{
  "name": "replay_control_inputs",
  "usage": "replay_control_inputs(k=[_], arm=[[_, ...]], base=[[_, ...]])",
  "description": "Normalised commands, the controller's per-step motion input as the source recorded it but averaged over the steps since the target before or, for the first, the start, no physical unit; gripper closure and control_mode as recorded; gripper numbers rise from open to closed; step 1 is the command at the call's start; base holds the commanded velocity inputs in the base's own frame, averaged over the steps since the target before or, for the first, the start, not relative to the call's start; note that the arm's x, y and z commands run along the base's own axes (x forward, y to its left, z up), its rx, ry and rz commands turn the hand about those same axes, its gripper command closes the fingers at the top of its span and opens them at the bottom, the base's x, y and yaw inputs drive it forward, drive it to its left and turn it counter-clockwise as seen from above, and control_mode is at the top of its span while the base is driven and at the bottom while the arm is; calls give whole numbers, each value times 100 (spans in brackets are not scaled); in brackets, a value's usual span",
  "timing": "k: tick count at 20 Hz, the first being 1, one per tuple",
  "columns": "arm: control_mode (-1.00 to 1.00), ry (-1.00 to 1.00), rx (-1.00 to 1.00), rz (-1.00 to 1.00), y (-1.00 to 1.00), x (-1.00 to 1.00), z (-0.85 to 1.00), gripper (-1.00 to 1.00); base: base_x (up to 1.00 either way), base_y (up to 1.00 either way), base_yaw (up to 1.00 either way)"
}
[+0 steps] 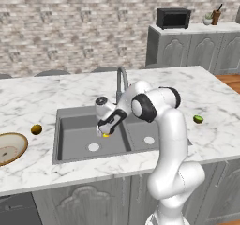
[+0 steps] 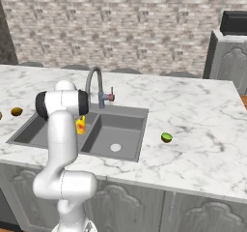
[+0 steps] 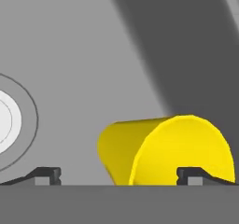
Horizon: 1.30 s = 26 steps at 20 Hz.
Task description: Remove the kiwi and lemon from the sink. Then move the bowl and cup from the counter to the sink for washing.
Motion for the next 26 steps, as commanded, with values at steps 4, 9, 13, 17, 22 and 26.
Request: replay_control_inputs(k=[4,9,13,17,22,26], arm=[[-100,-10,0,0,0,-2,13,-100],[-100,-9,0,-1,0,-5,23,-100],[-100,0,1,-6,0,-16,27,-100],[-100,0,2,-9,0,-16,29,-100],[-100,0,3,-10,0,-15,33,-100],[-100,0,3,-11,0,-18,34,-100]], base=[[0,0,0],[0,0,0],[0,0,0],[0,0,0],[0,0,0],[0,0,0]])
